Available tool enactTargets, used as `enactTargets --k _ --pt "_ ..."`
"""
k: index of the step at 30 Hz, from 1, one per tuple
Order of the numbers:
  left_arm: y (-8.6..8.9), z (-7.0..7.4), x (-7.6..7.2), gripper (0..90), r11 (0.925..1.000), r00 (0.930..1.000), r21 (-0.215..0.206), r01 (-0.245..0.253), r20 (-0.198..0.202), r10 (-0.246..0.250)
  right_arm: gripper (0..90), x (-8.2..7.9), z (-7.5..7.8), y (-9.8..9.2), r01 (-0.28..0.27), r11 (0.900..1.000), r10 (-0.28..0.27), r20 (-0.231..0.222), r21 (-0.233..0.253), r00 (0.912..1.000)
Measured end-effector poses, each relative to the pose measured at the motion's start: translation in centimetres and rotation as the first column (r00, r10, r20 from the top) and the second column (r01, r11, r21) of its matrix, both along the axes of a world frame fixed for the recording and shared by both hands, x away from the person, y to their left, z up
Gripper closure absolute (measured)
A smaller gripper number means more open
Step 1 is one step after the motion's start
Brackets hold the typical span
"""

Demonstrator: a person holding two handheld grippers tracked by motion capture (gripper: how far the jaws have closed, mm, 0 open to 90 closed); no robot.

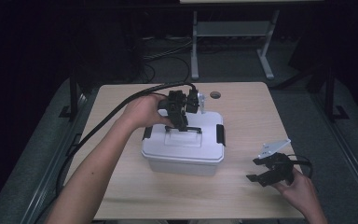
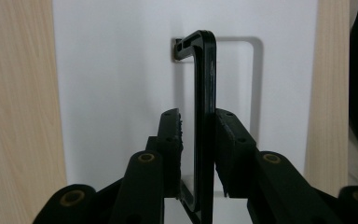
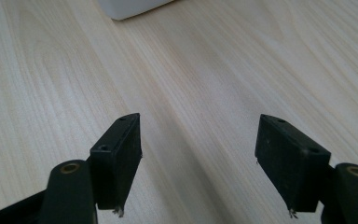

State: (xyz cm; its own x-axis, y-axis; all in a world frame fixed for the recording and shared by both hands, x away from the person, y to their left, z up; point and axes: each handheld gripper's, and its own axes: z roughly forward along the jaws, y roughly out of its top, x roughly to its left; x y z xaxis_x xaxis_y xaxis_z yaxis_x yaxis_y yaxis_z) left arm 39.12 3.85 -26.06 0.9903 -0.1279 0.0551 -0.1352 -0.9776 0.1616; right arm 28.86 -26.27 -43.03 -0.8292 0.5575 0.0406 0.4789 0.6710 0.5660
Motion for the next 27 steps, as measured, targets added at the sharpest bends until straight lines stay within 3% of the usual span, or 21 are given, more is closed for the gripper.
enactTargets --k 27 --pt "1.7 1.3 -1.0 54.8 0.9985 0.9998 -0.054 -0.006 0.017 0.006 29.4 0.0 0.1 0.0 0.009 1.000 -0.009 0.005 -0.007 0.9999"
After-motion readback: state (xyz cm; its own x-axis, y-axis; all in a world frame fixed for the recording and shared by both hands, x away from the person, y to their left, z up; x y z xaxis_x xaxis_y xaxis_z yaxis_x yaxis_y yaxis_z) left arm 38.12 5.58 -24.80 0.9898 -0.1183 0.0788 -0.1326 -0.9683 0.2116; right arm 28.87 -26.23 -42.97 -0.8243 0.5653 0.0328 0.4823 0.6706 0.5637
